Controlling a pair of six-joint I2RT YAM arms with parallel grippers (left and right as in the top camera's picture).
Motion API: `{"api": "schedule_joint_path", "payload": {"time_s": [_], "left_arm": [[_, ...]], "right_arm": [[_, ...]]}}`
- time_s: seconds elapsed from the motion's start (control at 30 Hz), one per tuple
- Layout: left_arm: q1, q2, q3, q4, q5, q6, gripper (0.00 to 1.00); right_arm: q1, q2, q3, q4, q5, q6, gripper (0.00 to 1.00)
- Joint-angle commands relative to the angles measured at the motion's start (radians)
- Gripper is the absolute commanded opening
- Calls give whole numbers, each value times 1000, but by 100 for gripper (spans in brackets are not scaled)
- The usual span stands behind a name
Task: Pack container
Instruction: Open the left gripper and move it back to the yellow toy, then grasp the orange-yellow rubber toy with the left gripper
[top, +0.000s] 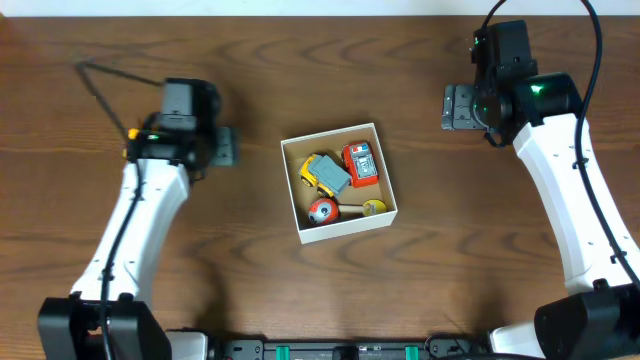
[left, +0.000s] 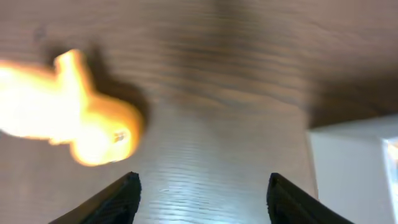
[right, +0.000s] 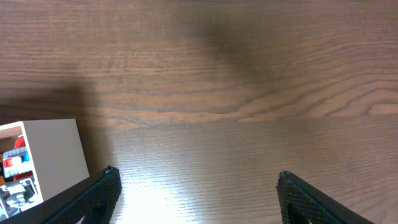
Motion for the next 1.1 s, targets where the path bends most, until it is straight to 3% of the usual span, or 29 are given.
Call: {"api": "schedule_joint_path", "payload": {"time_s": [0.0, 0.1, 0.23, 0.27, 0.3, 0.37, 0.53, 1.0, 1.07], "left_arm": [[91, 6, 2, -7, -8, -254, 52], [156, 27, 2, -2, -8, -452, 52], [205, 69, 2, 63, -8, -533, 69], [215, 81, 2, 86, -8, -533, 80], [224, 92, 2, 106, -8, -533, 83], [240, 112, 2, 130, -8, -533, 98], [288, 177, 2, 138, -8, -620, 98], [322, 377, 2, 219, -7, -614, 98], [322, 389, 2, 216, 6, -613, 92]], "right_arm": [[-3, 7, -5, -2, 0, -11, 83], [-3, 7, -5, -1, -1, -10, 83], [-3, 7, -6, -2, -2, -10, 83], [-3, 7, -6, -2, -2, -10, 84], [-3, 7, -6, -3, -1, -10, 84], [-3, 7, -6, -7, -2, -10, 84], [-3, 7, -7, -22, -1, -10, 84], [-3, 7, -14, -24, -2, -10, 83], [-3, 7, -14, -24, -2, -10, 83]]}}
